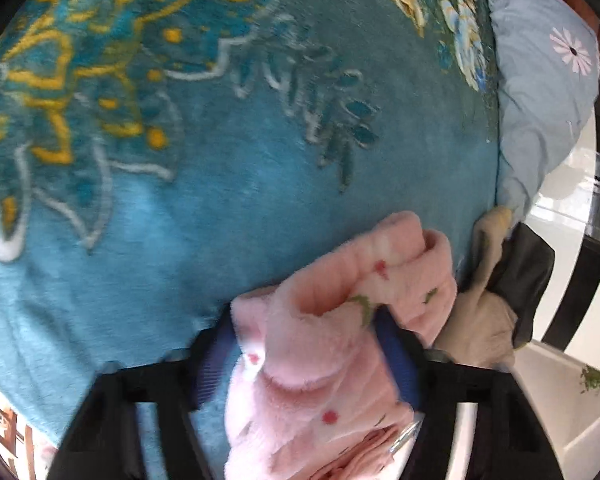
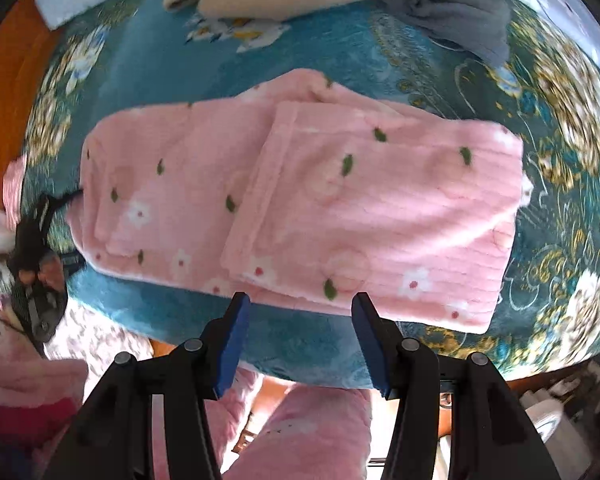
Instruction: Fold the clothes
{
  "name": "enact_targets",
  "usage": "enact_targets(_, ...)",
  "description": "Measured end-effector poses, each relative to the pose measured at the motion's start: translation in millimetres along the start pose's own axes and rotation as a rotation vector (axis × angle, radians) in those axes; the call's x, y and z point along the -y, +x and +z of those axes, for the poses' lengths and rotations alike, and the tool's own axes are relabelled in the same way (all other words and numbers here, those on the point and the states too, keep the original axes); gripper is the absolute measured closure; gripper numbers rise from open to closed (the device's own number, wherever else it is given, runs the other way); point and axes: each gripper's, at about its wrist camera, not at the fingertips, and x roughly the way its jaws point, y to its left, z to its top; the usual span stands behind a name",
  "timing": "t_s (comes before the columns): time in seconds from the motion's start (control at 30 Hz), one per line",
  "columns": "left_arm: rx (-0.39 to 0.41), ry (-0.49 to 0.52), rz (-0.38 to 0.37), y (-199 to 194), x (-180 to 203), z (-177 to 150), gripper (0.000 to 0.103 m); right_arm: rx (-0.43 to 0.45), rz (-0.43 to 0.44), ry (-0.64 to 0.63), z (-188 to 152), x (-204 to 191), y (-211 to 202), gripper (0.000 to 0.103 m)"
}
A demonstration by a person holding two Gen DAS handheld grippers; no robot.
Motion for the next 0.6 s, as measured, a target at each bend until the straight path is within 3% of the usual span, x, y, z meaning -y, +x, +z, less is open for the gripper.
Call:
enact_targets(0.1,0.017,-0.005,-0.001,-4.9,1.1,1.5,0.065,-0.003,-0.002,-0.047,5.4,-9.9,-0.7,0.049)
enact_targets(0.23,0.041,0.056,0.076,-17.9,17.9,2.6,0.071,0.031,0.022,-0.049,11.8,-13.5,-9.5,0.049)
enact_targets(0.4,0.091,0.289,0.142,-46.5,75.8,-11.8,0.072,0.079,0.055,-0.007,8.8,1.3,-17.7,0.049)
enact_targets(0.6,0.152,0.692,0.184,-75.9,183.1,-78.2,0.072,0.159,0.116,0.075,9.8,45.4,-33.6,0.049)
